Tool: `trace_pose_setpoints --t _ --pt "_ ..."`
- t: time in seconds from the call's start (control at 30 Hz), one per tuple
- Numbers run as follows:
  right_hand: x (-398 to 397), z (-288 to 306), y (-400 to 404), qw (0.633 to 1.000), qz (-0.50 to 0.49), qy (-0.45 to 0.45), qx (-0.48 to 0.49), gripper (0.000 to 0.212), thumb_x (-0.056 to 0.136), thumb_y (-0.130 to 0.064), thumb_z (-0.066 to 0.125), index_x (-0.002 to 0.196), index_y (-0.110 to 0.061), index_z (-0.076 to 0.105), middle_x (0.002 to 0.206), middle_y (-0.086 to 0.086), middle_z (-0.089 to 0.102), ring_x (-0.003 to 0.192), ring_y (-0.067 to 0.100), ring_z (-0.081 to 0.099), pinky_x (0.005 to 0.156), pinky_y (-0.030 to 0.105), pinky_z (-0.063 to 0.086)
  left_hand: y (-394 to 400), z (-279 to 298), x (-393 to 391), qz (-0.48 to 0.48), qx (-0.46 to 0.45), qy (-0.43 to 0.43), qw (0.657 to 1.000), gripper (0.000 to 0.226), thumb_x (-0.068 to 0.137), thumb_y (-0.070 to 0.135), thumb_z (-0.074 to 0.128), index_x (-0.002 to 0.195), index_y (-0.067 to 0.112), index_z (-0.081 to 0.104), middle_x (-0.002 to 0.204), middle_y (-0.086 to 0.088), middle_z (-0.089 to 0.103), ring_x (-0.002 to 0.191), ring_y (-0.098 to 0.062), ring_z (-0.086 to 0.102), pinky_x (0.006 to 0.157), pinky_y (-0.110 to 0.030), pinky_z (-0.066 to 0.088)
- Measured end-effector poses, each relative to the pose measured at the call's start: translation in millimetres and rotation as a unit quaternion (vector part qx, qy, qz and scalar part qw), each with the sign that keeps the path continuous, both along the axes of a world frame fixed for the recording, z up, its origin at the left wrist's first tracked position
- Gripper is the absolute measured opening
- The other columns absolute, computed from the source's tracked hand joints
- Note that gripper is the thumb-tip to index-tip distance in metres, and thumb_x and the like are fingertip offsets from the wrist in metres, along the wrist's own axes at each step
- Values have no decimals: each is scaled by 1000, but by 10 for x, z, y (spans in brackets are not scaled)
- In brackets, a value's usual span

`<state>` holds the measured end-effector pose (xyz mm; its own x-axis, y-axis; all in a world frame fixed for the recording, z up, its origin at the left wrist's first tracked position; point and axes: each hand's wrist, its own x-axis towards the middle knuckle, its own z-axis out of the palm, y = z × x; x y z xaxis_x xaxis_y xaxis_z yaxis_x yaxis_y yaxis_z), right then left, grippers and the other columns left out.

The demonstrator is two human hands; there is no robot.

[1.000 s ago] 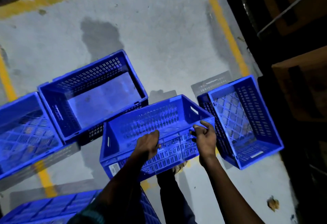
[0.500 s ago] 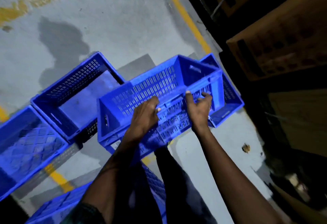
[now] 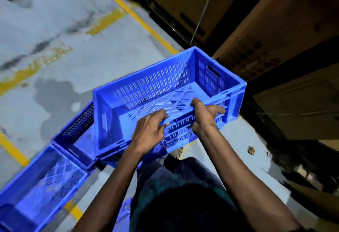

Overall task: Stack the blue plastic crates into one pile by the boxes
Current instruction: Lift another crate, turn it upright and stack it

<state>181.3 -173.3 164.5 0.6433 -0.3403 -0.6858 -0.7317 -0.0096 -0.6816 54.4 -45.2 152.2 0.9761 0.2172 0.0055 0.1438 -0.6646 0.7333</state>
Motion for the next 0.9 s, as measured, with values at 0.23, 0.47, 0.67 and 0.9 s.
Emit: trace_pose_setpoints --t 0.23,0.47,0.67,0.9 --pt "-223 316 -256 992 -44 -121 -3 80 50 -39 66 112 -36 15 124 6 56 114 33 64 97 56 53 149 309 -253 -32 -301 64 951 25 70 43 76 90 28 70 93 9 73 86 -9 67 75 -29 50" --pt "-48 824 -515 957 -118 -265 18 46 79 -7 66 116 -11 39 109 18 62 86 24 60 90 53 55 416 130 -198 219 0 -31 975 48 78 55 64 113 22 62 117 -2 63 115 -31 53 97 -43 39" --pt "62 1121 -711 931 -135 -338 14 46 71 -16 66 104 -24 36 97 8 53 79 22 55 73 41 51 265 288 -31 343 24 -35 938 80 75 29 79 141 7 39 145 -20 41 137 -38 35 112 -47 26" --pt "114 1175 -938 917 -186 -353 16 43 86 7 59 111 -15 32 90 0 46 62 8 49 56 19 45 195 -273 116 412 -597 126 677 41 82 34 78 108 5 63 103 -15 69 72 -26 69 74 -51 59"
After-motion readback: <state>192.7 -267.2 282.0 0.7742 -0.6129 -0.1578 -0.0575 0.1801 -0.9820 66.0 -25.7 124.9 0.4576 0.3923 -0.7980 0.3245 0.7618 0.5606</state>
